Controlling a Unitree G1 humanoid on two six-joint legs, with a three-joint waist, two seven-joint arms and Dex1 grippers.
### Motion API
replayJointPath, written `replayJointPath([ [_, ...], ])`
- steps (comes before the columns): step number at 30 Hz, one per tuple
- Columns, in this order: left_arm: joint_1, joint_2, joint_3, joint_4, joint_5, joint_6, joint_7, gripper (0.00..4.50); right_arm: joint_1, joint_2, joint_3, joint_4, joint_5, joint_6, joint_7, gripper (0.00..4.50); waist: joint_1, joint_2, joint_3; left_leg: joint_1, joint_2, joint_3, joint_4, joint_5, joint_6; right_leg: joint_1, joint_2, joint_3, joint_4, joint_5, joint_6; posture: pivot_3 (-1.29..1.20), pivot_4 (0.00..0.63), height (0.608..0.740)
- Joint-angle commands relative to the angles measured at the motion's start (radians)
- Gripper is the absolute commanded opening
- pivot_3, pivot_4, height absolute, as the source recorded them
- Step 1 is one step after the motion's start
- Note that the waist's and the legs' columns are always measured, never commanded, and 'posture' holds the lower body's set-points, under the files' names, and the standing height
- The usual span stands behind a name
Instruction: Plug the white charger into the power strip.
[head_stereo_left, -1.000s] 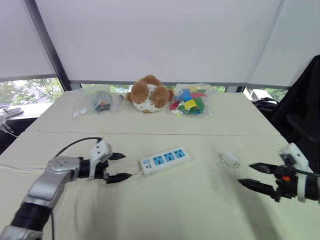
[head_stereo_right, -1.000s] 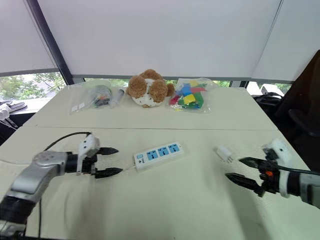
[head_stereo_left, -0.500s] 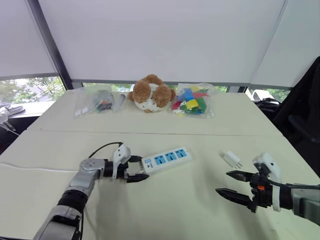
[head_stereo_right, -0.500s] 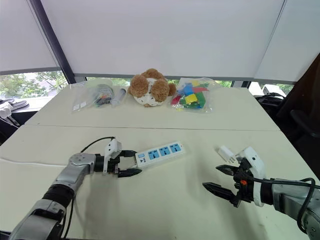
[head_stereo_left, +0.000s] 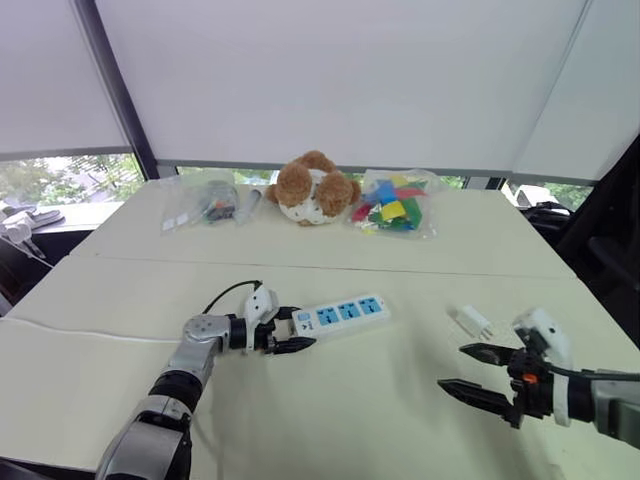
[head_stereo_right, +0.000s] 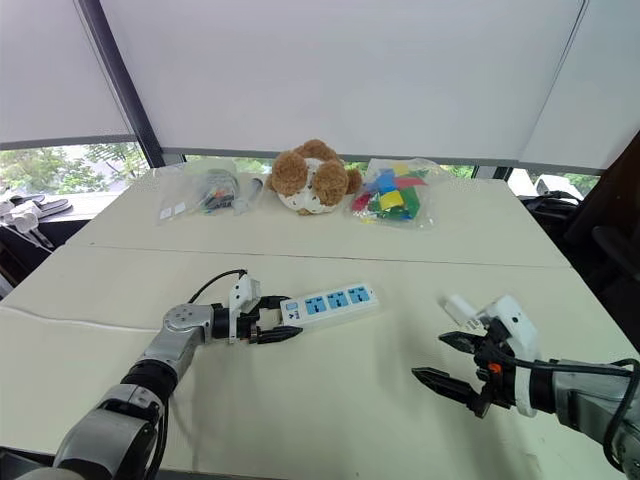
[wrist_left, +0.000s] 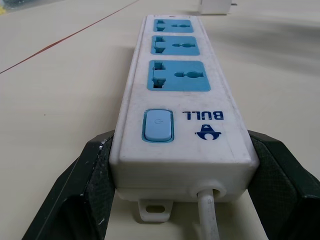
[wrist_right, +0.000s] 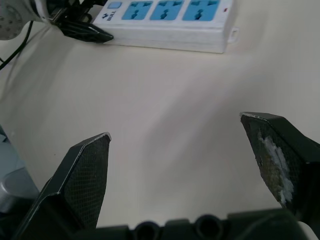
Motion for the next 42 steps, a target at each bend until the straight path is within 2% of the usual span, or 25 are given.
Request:
replayJointPath([
  [1, -0.05, 0.015, -0.059, -0.001, 0.049, 0.009, -0.112, 3.01, -0.066, -0.08, -0.078, 0.054, 0.023, 0.137, -0.064, 4.5, 0.0, 0.0, 0.0, -0.001, 0.0, 0.0, 0.0, 0.0, 0.0, 0.0, 0.0, 0.0, 0.0, 0.0, 0.0, 0.0, 0.15, 0.739],
  [3, -0.094, 0.021, -0.093, 0.033, 0.083, -0.022, -0.177, 3.01, -0.156, -0.172, -0.075, 0.14, 0.063, 0.196, -0.009, 4.5, -0.001, 0.0, 0.0, -0.003, 0.0, 0.0, 0.0, 0.0, 0.0, -0.002, 0.0, 0.0, 0.0, 0.0, 0.0, 0.0, 0.15, 0.739],
  [5, -0.131, 0.017, -0.111, 0.073, 0.103, -0.041, -0.222, 3.01, -0.238, -0.276, 0.001, 0.227, 0.017, 0.195, 0.025, 4.5, -0.001, 0.001, 0.0, -0.003, 0.0, 0.0, 0.0, 0.0, 0.0, -0.003, 0.0, 0.0, -0.001, 0.0, 0.0, 0.0, 0.15, 0.739],
  [8, -0.179, -0.005, -0.139, 0.149, 0.149, -0.082, -0.248, 3.01, -0.44, -0.389, 0.223, 0.396, -0.077, 0.171, 0.084, 4.5, -0.004, 0.001, 0.0, -0.003, 0.0, 0.001, -0.001, -0.001, 0.002, -0.004, 0.0, 0.0, -0.001, 0.0, 0.0, 0.0, 0.15, 0.739],
  [10, -0.198, -0.023, -0.148, 0.191, 0.177, -0.105, -0.242, 3.01, -0.608, -0.397, 0.381, 0.504, -0.138, 0.165, 0.148, 4.5, -0.004, 0.0, 0.0, -0.003, 0.0, 0.0, -0.001, -0.002, 0.004, -0.004, 0.0, -0.001, -0.002, 0.0, 0.0, 0.0, 0.15, 0.739],
  [14, -0.202, -0.055, -0.156, 0.24, 0.208, -0.139, -0.23, 3.01, -1.093, -0.269, 0.834, 0.921, -0.446, 0.124, 0.369, 4.5, -0.005, 0.003, 0.0, -0.004, 0.0, 0.003, 0.001, -0.003, 0.005, -0.005, -0.001, 0.0, -0.002, 0.0, 0.001, 0.0, 0.15, 0.739],
  [17, -0.188, -0.068, -0.155, 0.245, 0.217, -0.158, -0.22, 3.01, -1.326, -0.147, 1.029, 1.228, -0.611, 0.056, 0.538, 4.5, 0.003, 0.004, 0.0, -0.006, -0.001, 0.002, 0.001, -0.003, 0.005, -0.006, -0.001, 0.0, -0.002, 0.0, 0.001, 0.0, 0.15, 0.739],
  [20, -0.167, -0.082, -0.149, 0.229, 0.208, -0.159, -0.212, 3.01, -1.448, -0.046, 1.144, 1.48, -0.752, -0.061, 0.663, 4.5, 0.01, 0.005, -0.001, -0.007, -0.002, 0.002, 0.0, -0.003, 0.005, -0.006, -0.003, 0.0, -0.002, 0.0, 0.003, 0.0, 0.15, 0.739],
  [24, -0.135, -0.083, -0.142, 0.191, 0.198, -0.148, -0.206, 3.01, -1.504, 0.037, 1.189, 1.696, -0.889, -0.222, 0.734, 4.5, 0.026, 0.006, -0.001, -0.007, -0.003, 0.003, 0.0, -0.004, 0.006, -0.006, -0.004, 0.0, -0.002, 0.0, 0.004, 0.0, 0.15, 0.739],
  [29, -0.097, -0.071, -0.137, 0.148, 0.198, -0.135, -0.192, 3.01, -1.514, 0.103, 1.181, 1.821, -1.0, -0.344, 0.778, 4.5, 0.022, 0.009, -0.002, -0.006, -0.004, 0.004, 0.0, -0.004, 0.006, -0.006, -0.004, 0.0, -0.002, 0.0, 0.004, 0.0, 0.15, 0.739],
  [41, -0.039, -0.054, -0.131, 0.061, 0.19, -0.092, -0.176, 3.01, -1.495, 0.202, 1.069, 1.924, -1.094, -0.374, 0.697, 4.5, 0.012, 0.016, -0.005, -0.004, -0.004, 0.004, 0.0, -0.003, 0.005, -0.006, -0.004, 0.0, 0.002, 0.0, 0.005, 0.0, 0.15, 0.739],
  [42, -0.035, -0.055, -0.132, 0.055, 0.19, -0.09, -0.174, 3.01, -1.492, 0.209, 1.057, 1.929, -1.095, -0.365, 0.679, 4.25, 0.012, 0.016, -0.005, -0.004, -0.004, 0.004, 0.0, -0.003, 0.005, -0.006, -0.004, 0.0, 0.002, 0.0, 0.005, 0.0, 0.15, 0.739],
])
